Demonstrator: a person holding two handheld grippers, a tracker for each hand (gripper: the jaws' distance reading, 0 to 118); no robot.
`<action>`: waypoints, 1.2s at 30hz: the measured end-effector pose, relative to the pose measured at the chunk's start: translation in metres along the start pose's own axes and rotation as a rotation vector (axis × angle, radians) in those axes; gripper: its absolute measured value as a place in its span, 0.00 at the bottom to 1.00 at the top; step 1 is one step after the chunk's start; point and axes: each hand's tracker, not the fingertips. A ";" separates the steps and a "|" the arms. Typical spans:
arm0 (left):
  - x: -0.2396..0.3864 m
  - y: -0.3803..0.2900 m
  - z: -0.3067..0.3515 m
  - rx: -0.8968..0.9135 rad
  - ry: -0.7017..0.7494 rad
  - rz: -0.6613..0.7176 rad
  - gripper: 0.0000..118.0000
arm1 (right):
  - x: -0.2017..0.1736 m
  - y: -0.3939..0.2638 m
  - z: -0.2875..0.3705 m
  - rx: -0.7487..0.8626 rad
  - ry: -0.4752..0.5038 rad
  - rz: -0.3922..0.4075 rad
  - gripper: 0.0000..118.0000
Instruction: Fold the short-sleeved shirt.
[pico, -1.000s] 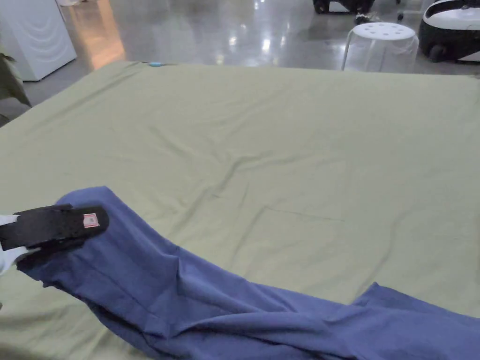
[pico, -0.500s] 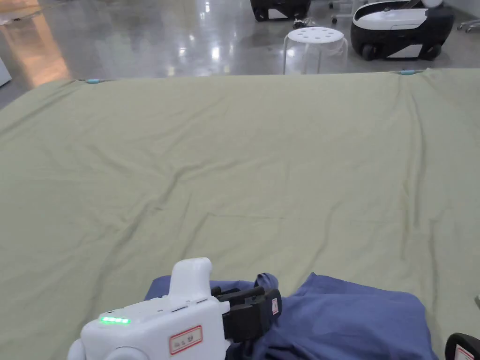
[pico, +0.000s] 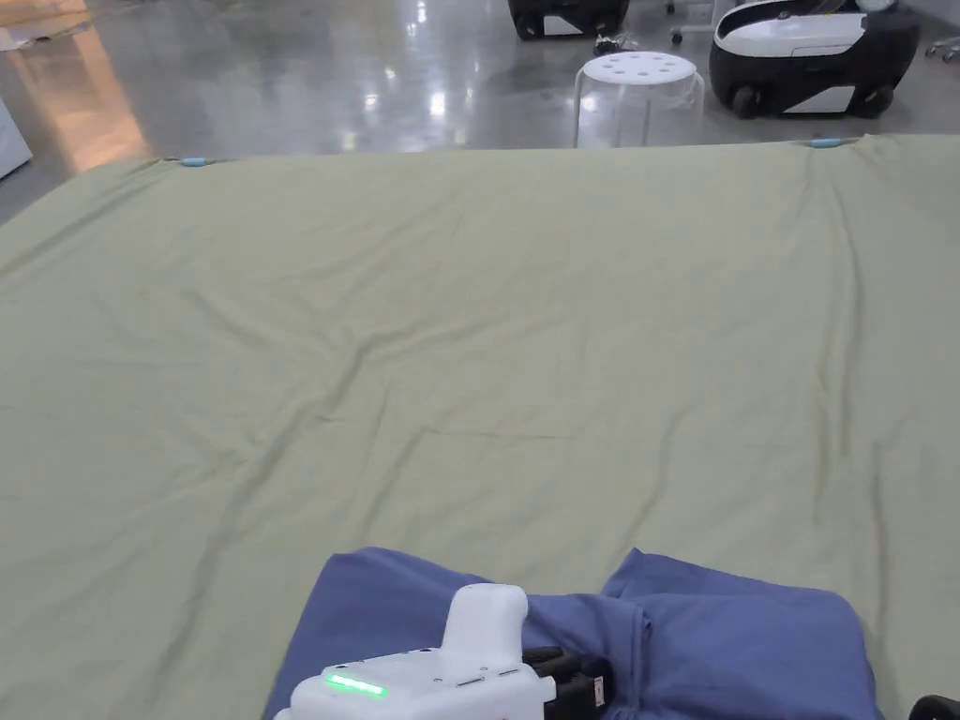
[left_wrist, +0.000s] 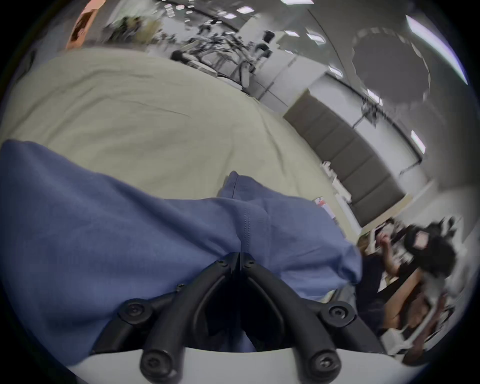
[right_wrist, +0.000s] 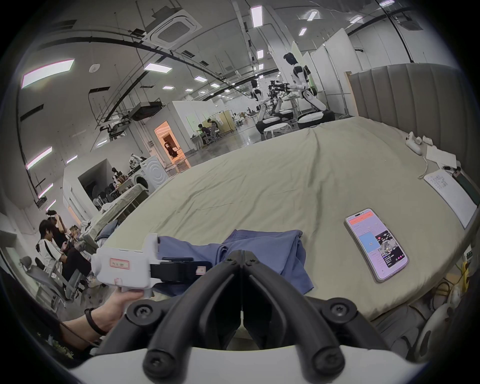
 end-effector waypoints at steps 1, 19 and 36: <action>-0.006 0.004 0.007 0.006 -0.024 0.041 0.05 | 0.001 0.000 -0.001 -0.002 -0.003 0.010 0.00; -0.185 -0.026 0.124 0.240 -0.345 0.736 0.51 | -0.014 -0.007 -0.016 -0.072 0.031 0.015 0.00; -0.024 0.062 0.198 0.305 0.161 0.104 0.08 | 0.001 -0.006 -0.016 -0.054 0.025 -0.019 0.00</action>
